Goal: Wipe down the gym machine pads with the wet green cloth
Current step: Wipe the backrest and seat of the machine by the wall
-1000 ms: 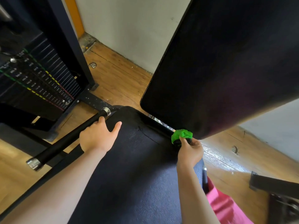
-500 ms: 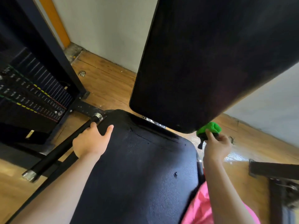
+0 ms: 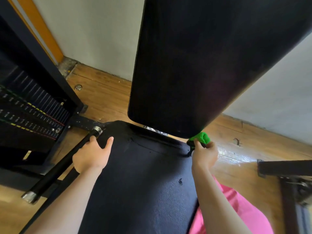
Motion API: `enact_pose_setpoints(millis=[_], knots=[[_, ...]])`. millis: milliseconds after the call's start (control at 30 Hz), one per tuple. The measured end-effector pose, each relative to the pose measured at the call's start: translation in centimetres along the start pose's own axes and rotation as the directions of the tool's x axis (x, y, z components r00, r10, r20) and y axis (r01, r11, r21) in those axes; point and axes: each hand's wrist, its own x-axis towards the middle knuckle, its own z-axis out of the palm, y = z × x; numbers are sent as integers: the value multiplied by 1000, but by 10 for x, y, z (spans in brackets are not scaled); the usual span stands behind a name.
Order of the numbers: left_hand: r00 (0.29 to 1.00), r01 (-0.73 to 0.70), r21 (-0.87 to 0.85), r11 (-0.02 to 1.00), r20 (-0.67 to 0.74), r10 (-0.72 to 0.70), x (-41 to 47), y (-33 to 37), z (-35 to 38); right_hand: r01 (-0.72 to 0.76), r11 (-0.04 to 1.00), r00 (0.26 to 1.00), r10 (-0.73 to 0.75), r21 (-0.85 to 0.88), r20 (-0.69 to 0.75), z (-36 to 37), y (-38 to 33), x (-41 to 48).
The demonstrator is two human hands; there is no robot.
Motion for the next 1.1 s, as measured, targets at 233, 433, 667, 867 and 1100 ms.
enact_pose_setpoints(millis=[233,433,667,867,1100], knots=[[1000,3,-15,1000,-15,-3,2,-2,1,3,999,996,-6,34,89,28,-11,-38],[1000,8,-44,999,-1,-8,4,-3,4,91,991,970,-111,102,216,55,-36,-71],[1000,16,-38,999,7,-15,3,-2,2,-130,966,991,120,222,59,24,-19,-33],[1000,27,-36,999,5,-27,1,-2,1,-115,947,993,115,301,17,5,-23,-31],[999,-27,-127,992,14,29,-4,-4,-5,194,913,948,-269,359,170,-53,-75,-49]])
